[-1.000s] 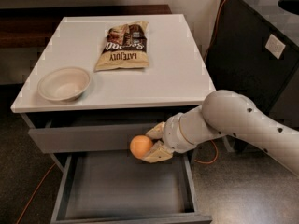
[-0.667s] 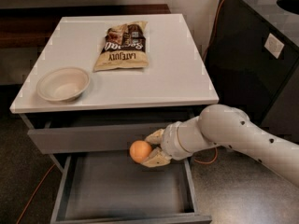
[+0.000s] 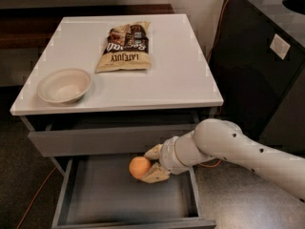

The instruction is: Place orange into middle drawer

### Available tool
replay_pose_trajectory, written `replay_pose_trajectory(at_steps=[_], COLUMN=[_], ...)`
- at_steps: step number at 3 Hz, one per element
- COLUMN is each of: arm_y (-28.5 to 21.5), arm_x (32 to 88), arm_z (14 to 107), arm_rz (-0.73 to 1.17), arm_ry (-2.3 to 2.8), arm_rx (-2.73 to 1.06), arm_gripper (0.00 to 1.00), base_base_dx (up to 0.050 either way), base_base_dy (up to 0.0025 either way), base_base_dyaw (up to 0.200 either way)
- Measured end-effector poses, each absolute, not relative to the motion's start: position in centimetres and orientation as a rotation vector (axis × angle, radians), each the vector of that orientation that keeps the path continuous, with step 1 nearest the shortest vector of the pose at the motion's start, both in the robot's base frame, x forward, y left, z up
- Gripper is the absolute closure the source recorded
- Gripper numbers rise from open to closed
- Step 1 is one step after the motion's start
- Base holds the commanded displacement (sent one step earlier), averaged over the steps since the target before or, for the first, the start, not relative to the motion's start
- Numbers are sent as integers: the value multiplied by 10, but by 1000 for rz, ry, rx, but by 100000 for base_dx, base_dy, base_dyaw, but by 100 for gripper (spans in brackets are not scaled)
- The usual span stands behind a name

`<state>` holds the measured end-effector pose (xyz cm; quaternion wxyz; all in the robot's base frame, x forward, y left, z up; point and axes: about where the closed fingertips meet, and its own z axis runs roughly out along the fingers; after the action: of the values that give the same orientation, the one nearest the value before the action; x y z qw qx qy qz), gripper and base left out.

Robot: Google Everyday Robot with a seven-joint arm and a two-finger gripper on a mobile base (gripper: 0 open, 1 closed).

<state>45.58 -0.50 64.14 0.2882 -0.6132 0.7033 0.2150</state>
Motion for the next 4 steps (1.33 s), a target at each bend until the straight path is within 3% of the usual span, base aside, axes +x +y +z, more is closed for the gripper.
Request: replay_pose_trajectory(at_steps=[4], arm_y=[6], arm_x=[447], arm_z=[456], arm_rz=[559], arm_ry=[1944], arm_rx=[-1647], arm_gripper=[100], base_base_dx=[0], base_base_dy=[0], base_base_dyaw=[0])
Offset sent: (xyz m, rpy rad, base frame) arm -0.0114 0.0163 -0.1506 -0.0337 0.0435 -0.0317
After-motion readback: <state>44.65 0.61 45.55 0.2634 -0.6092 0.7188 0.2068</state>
